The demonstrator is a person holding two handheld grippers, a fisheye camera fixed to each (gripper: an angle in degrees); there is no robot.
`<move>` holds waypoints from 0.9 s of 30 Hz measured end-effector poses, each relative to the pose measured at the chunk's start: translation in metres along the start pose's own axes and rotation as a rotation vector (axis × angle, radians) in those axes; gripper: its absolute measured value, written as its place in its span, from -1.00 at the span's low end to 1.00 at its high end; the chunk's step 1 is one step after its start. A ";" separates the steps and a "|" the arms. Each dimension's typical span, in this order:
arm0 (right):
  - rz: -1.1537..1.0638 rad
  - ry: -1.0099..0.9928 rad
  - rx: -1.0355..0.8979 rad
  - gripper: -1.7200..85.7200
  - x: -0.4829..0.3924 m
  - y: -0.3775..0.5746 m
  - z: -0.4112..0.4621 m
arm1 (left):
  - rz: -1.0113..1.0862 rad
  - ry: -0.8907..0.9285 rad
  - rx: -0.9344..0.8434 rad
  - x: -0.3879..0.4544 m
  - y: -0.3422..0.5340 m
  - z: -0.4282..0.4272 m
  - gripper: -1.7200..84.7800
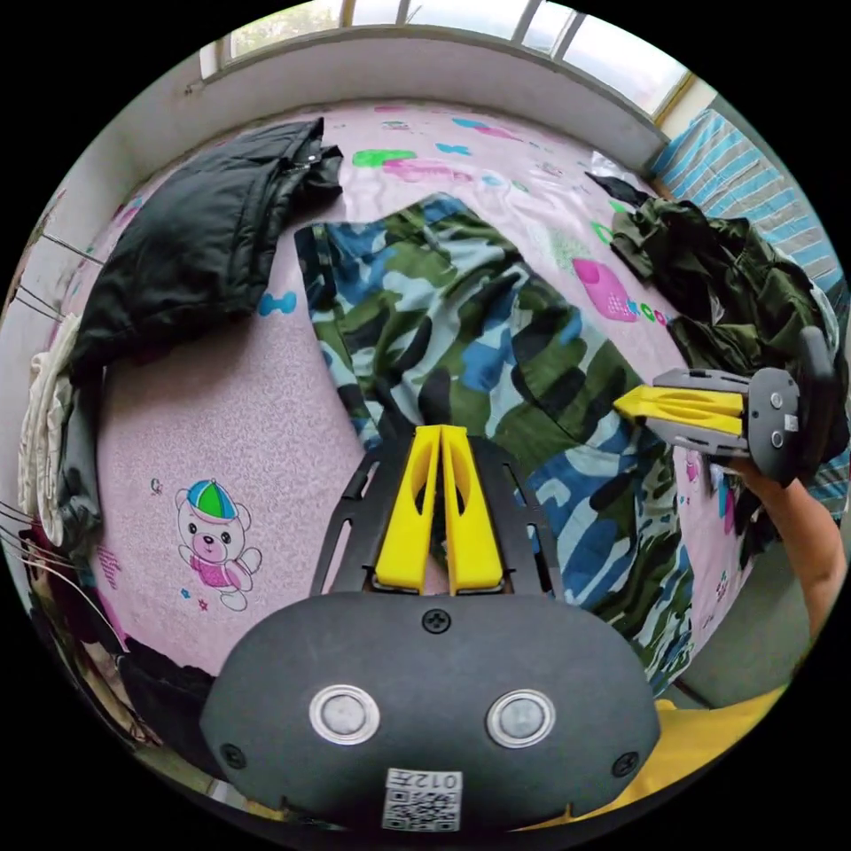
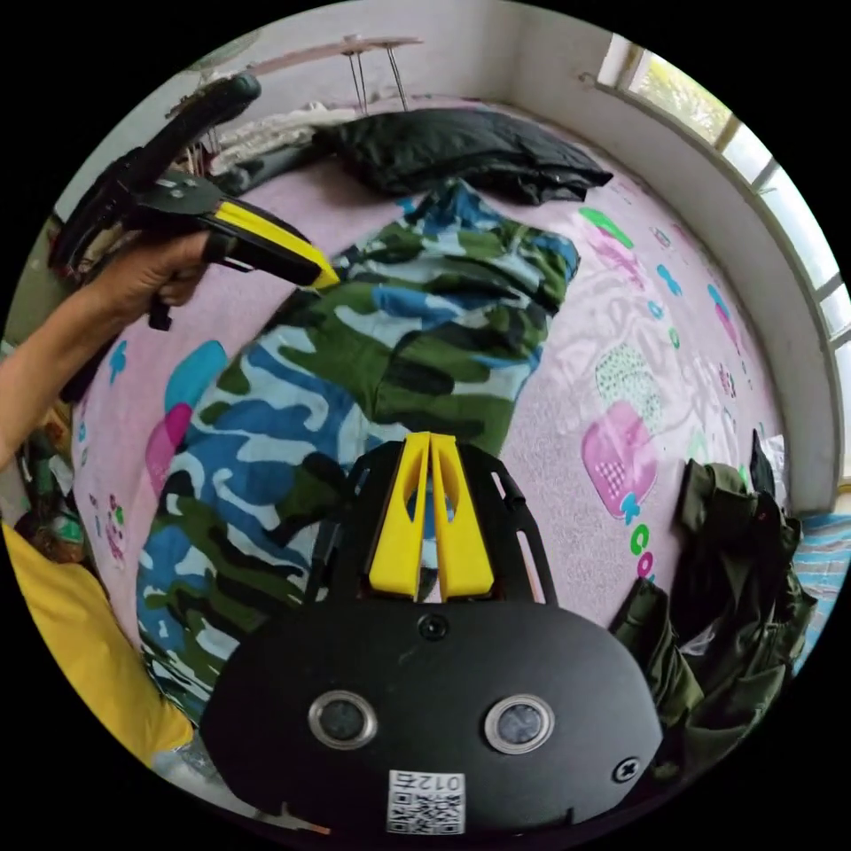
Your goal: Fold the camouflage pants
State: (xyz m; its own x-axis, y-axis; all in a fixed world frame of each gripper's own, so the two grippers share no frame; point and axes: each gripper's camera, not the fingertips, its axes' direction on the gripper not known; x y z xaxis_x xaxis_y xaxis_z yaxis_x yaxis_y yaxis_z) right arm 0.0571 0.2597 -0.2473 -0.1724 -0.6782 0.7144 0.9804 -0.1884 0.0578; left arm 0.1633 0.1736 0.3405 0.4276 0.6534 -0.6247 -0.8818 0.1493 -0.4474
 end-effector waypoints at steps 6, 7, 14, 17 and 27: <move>0.233 -0.005 0.042 -0.96 0.034 0.040 -0.002 | -0.092 -0.054 -0.089 -0.008 0.029 0.031 -0.96; 0.231 -0.068 0.082 -0.96 0.033 0.049 -0.009 | -0.112 -0.055 -0.074 -0.006 0.033 0.026 -0.96; 0.106 -0.050 -0.010 -0.96 -0.009 0.111 0.012 | 0.050 0.125 -0.027 0.065 0.082 0.023 -0.96; 0.246 0.061 -0.031 -0.96 0.005 0.152 0.020 | 0.006 -0.165 -0.148 0.069 0.099 0.053 -0.96; 0.271 -0.260 -0.102 -0.96 -0.065 0.307 0.036 | 0.182 0.333 -0.109 0.166 0.205 0.051 -0.95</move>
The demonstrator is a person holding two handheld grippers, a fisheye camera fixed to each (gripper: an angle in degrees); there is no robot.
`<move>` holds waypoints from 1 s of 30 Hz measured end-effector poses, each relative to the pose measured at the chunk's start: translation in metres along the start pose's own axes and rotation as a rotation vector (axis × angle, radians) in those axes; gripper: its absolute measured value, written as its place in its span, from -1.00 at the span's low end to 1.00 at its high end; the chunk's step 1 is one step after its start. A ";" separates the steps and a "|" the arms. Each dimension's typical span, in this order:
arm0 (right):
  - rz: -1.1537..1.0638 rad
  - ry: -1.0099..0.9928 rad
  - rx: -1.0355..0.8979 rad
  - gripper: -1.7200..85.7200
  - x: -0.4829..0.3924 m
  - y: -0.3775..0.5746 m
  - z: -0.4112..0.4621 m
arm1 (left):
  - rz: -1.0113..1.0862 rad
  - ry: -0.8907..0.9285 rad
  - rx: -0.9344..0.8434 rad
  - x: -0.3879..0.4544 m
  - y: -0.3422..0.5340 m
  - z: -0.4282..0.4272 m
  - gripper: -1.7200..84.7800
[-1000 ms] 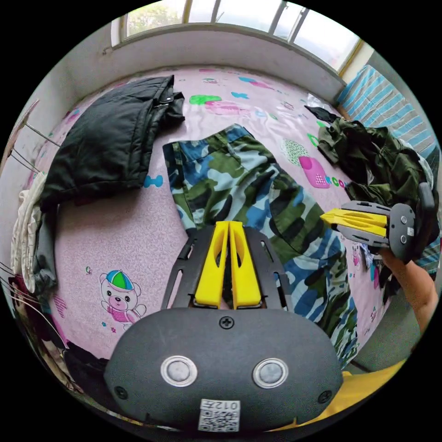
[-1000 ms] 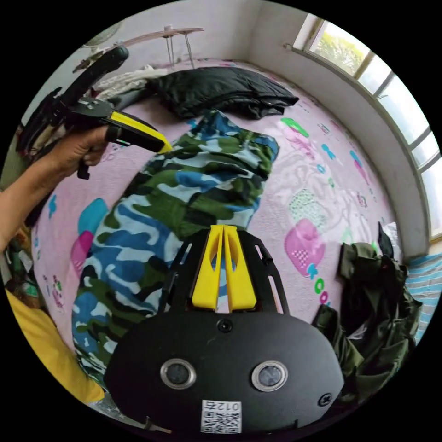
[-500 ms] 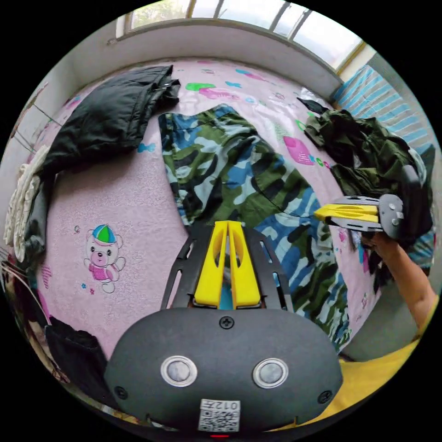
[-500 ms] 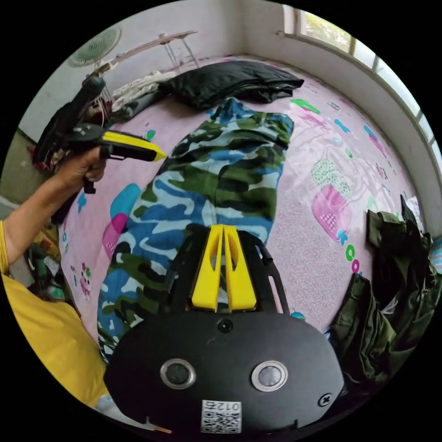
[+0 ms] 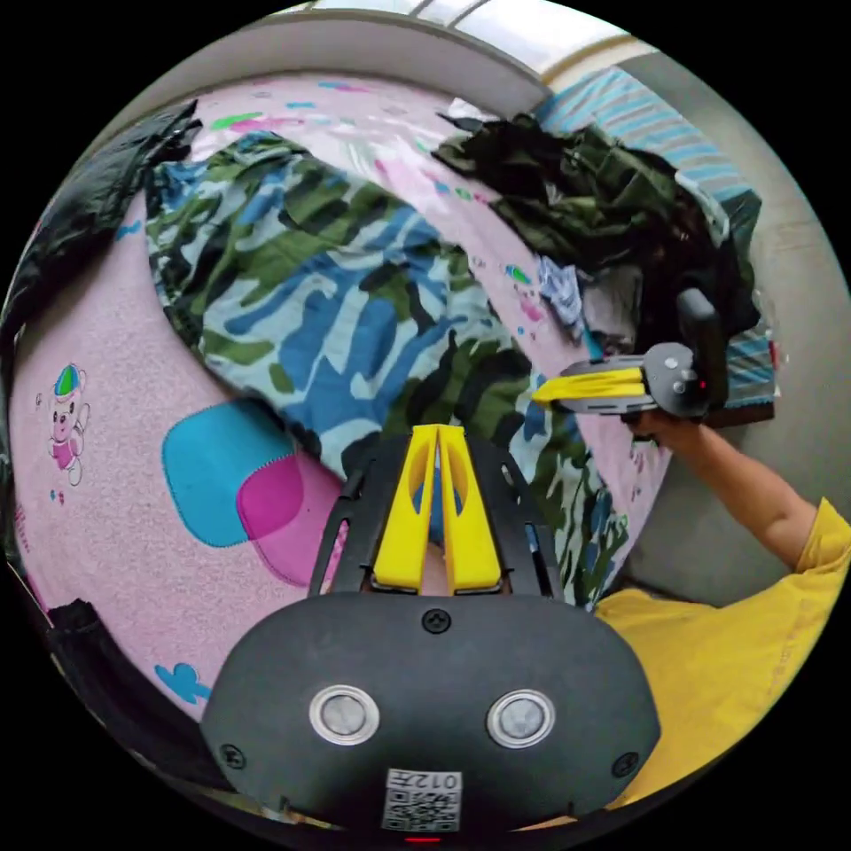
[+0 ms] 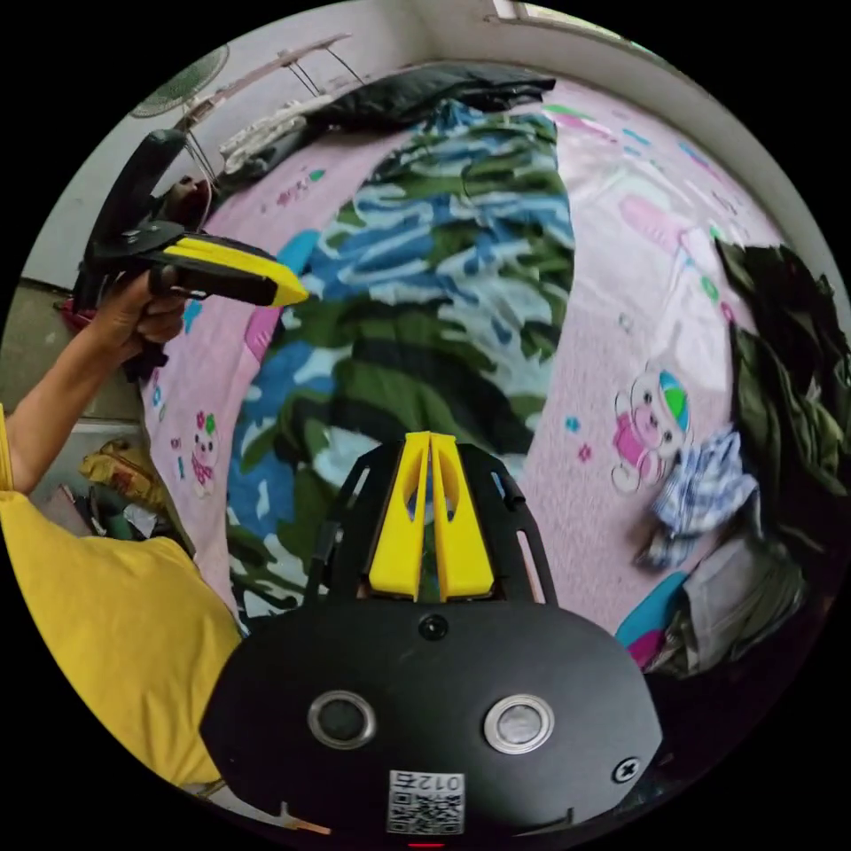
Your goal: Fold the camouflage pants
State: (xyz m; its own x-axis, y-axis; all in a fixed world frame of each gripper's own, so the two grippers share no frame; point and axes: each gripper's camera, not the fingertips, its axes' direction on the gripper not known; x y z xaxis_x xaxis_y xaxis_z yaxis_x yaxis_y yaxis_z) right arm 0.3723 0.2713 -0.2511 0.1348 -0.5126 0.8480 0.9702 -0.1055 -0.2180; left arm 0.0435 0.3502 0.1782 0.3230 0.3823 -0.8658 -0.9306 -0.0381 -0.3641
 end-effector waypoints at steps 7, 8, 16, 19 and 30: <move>0.209 0.042 0.080 -0.96 0.025 0.101 -0.003 | -0.171 -0.212 -0.037 0.022 0.070 0.035 -0.95; 0.192 0.018 0.091 -0.96 0.019 0.105 -0.003 | -0.167 -0.167 0.025 0.035 0.079 0.033 -0.95; 0.228 -0.091 0.051 -0.96 0.007 0.168 0.055 | -0.051 -0.277 -0.179 0.104 0.112 0.126 -0.95; 0.364 -0.039 0.043 -0.96 0.029 0.199 0.054 | -0.176 -0.246 -0.141 0.093 0.138 0.128 -0.95; 0.196 -0.031 0.020 -0.96 -0.025 0.265 0.088 | -0.004 -0.287 -0.148 0.198 0.189 0.202 -0.95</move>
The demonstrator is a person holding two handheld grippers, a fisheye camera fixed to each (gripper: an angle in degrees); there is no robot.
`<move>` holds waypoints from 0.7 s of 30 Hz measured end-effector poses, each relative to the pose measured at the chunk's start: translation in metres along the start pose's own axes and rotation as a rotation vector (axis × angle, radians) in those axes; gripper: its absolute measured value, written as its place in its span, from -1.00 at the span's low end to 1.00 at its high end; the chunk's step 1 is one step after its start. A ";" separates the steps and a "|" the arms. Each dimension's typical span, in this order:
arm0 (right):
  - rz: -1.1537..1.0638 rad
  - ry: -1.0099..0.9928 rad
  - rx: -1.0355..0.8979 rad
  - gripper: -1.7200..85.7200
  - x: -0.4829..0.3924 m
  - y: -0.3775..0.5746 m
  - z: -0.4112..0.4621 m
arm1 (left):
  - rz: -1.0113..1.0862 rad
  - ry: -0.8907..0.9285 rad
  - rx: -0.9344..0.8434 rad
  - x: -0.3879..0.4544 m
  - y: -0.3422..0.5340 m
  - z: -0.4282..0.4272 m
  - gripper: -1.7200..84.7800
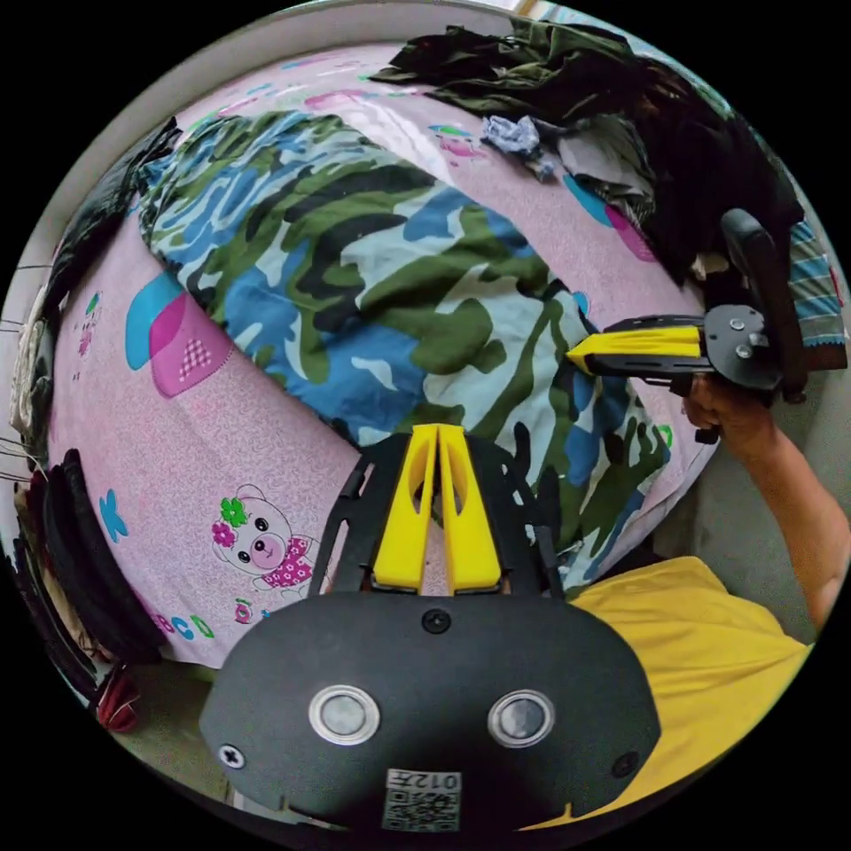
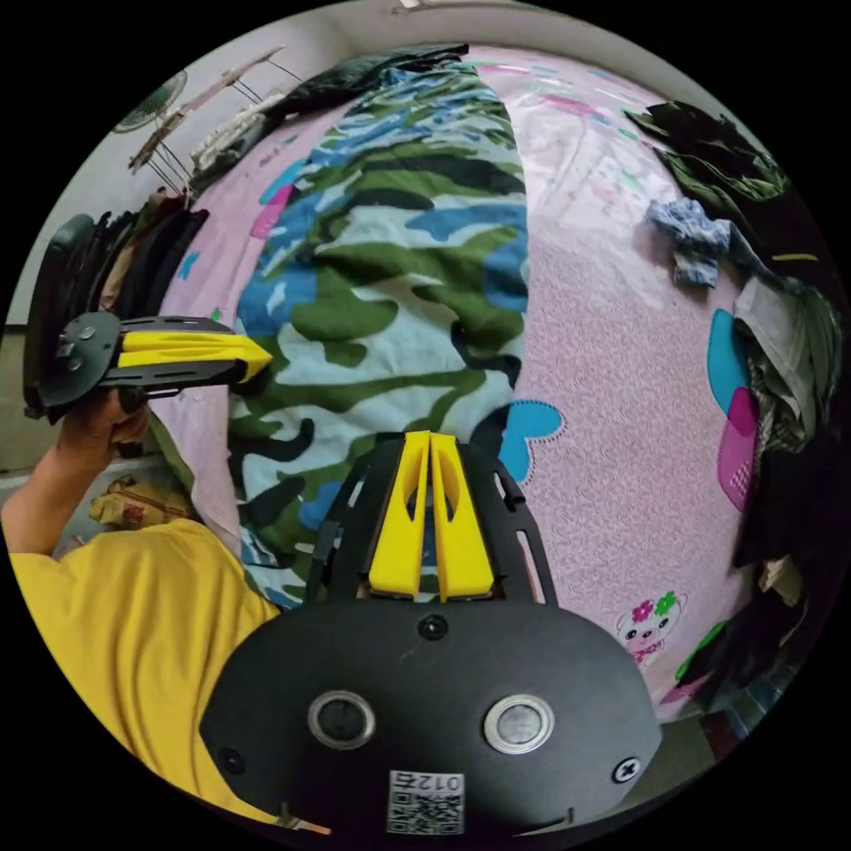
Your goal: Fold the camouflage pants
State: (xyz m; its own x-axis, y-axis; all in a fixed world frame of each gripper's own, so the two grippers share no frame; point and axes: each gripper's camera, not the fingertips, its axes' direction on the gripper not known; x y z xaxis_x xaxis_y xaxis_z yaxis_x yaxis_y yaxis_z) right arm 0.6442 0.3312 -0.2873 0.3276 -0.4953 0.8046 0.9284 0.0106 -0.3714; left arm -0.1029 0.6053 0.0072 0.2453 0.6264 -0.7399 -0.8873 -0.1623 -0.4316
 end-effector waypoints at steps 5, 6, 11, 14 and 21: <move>0.106 -0.005 0.013 -0.96 0.034 0.036 0.004 | -0.081 0.091 0.003 -0.009 0.035 0.033 -0.95; 0.134 0.030 0.005 -0.96 0.037 0.042 0.003 | -0.096 0.098 -0.005 -0.010 0.038 0.034 -0.95; 0.026 -0.045 0.111 -0.96 0.002 0.055 -0.011 | -0.055 0.035 0.109 0.022 0.048 0.022 -0.95; -0.107 -0.034 0.067 -0.96 -0.040 0.052 0.003 | 0.047 0.071 0.041 0.056 0.045 0.046 -0.95; -0.221 0.161 -0.096 -0.95 -0.090 0.046 0.048 | 0.059 -0.031 -0.040 0.083 0.059 0.100 -0.95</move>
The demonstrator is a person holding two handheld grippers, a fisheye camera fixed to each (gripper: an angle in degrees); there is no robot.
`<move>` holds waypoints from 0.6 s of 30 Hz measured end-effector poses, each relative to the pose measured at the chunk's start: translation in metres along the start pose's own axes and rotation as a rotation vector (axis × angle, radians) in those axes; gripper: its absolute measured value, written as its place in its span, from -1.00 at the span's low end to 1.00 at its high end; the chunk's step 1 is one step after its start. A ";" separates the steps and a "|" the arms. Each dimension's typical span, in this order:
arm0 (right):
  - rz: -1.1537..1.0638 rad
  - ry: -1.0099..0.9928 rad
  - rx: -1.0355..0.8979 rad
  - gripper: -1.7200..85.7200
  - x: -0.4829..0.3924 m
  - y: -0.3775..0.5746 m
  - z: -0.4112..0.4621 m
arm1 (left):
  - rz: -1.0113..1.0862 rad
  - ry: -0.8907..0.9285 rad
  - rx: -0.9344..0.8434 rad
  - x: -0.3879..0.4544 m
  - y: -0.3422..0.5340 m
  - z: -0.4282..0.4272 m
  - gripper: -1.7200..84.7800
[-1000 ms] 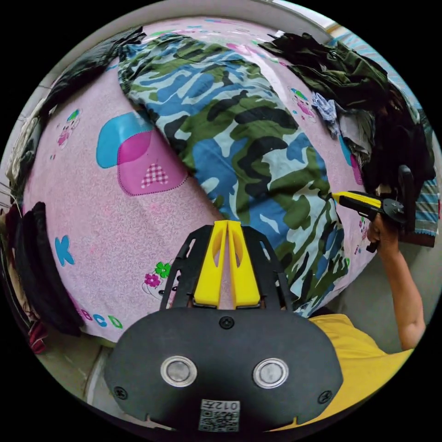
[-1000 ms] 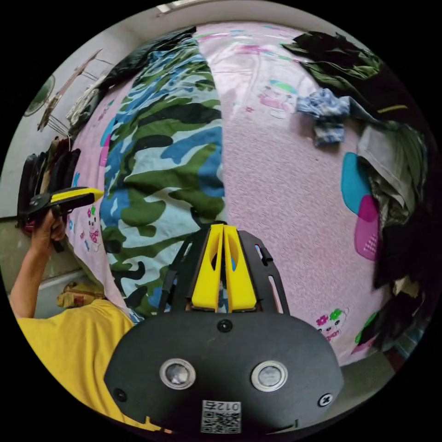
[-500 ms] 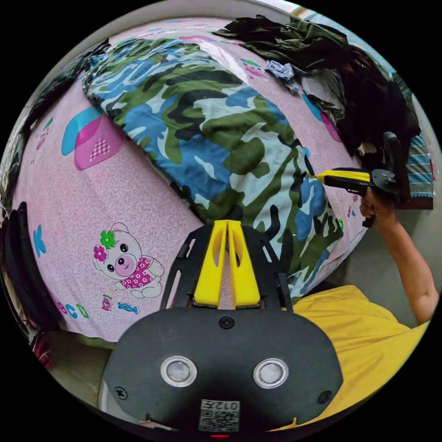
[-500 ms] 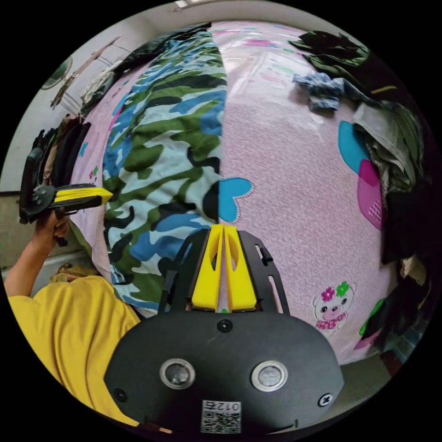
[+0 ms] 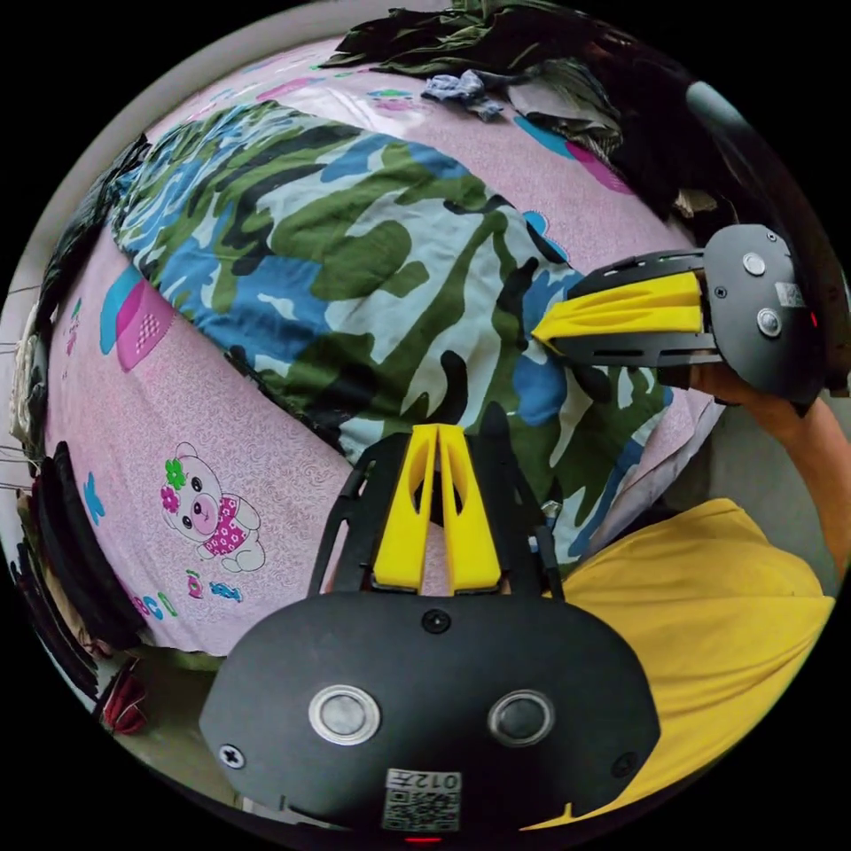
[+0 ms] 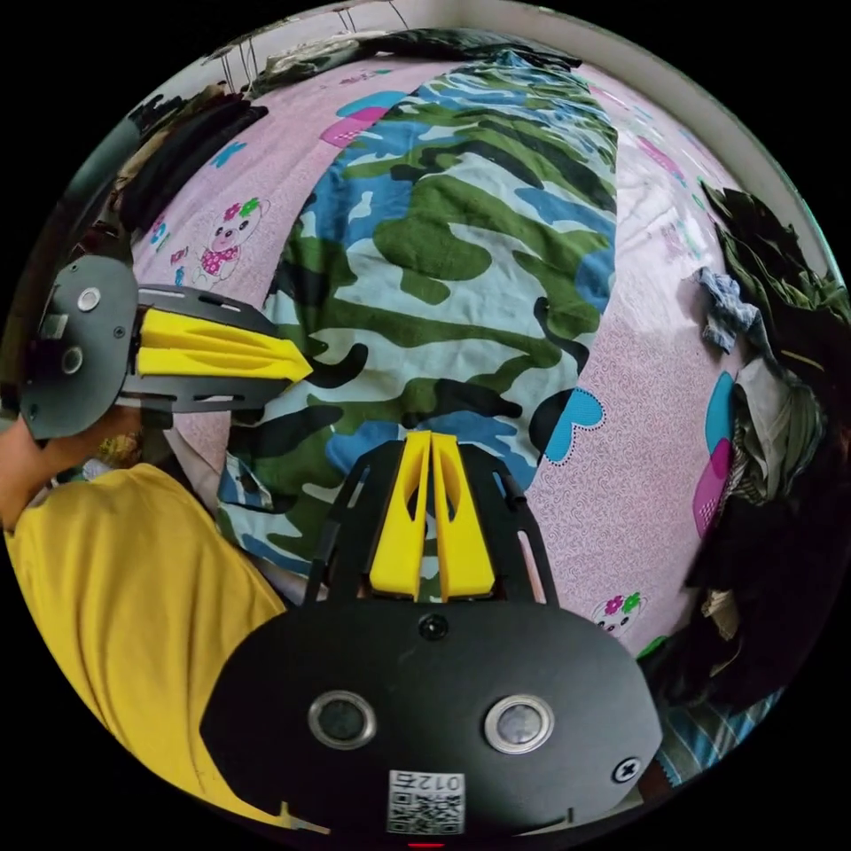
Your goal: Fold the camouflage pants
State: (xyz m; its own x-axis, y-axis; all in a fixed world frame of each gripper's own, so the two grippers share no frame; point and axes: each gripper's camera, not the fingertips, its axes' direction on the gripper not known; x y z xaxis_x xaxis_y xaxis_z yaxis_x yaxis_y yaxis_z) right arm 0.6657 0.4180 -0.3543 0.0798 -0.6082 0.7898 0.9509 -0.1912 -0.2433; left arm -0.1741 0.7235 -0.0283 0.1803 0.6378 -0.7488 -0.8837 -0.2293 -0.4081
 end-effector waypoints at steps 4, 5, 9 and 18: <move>0.055 0.043 -0.025 -0.95 -0.012 -0.004 0.009 | -0.039 0.044 0.032 -0.003 0.008 0.012 -0.95; 0.041 0.055 -0.021 -0.95 -0.015 -0.004 0.011 | -0.030 0.044 0.048 -0.002 0.011 0.015 -0.95; -0.067 0.111 -0.006 -0.96 -0.028 0.002 0.018 | 0.000 0.024 0.074 0.002 0.017 0.022 -0.95; 0.100 -0.058 0.016 -0.96 0.043 0.055 0.025 | -0.057 0.068 0.028 -0.007 0.044 0.032 -0.95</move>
State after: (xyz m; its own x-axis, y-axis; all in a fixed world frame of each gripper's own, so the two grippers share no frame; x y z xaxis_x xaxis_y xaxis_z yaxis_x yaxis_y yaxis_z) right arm 0.7293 0.4005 -0.3196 0.1912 -0.5775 0.7936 0.9421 -0.1191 -0.3136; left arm -0.2280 0.7324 -0.0240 0.2590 0.5978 -0.7587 -0.8825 -0.1728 -0.4374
